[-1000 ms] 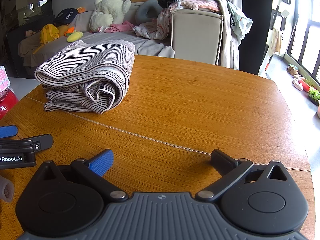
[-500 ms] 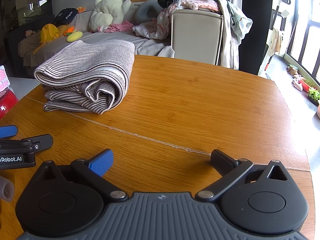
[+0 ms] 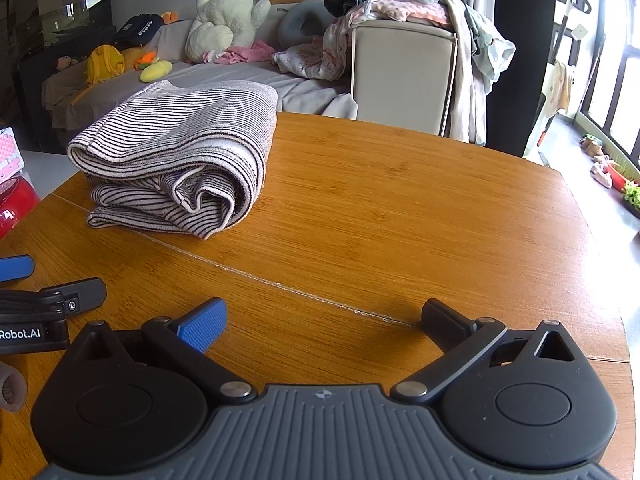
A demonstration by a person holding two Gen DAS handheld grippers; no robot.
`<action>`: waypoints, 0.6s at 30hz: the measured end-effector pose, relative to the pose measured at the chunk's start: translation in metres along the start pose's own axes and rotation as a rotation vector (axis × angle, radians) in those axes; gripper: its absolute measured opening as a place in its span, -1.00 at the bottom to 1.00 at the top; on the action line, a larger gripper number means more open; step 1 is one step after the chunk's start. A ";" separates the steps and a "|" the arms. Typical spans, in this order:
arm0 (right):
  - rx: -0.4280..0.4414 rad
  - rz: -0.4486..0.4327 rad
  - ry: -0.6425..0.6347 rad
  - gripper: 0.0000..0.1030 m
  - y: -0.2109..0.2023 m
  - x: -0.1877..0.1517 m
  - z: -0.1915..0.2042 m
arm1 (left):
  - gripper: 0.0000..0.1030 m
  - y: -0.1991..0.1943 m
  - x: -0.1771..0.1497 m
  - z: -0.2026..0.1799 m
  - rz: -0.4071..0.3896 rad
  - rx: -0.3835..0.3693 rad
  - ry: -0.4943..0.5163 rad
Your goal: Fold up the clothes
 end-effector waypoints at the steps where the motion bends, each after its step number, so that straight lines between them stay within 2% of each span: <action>1: 0.000 0.000 0.000 1.00 0.000 0.000 0.000 | 1.00 0.000 0.000 0.000 0.000 0.000 -0.001; 18: -0.003 -0.008 0.004 1.00 -0.001 -0.001 0.002 | 1.00 0.000 0.001 0.000 -0.001 -0.002 -0.001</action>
Point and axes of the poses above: each gripper's, at about its wrist camera, not at the fingertips, and y roughly the way its jaws point, z to its left, x to its top, the point moved 3 cm from there along y, roughly the way its jaws point, and after that the axes turned 11 degrees about z, right-handed, at the moved point
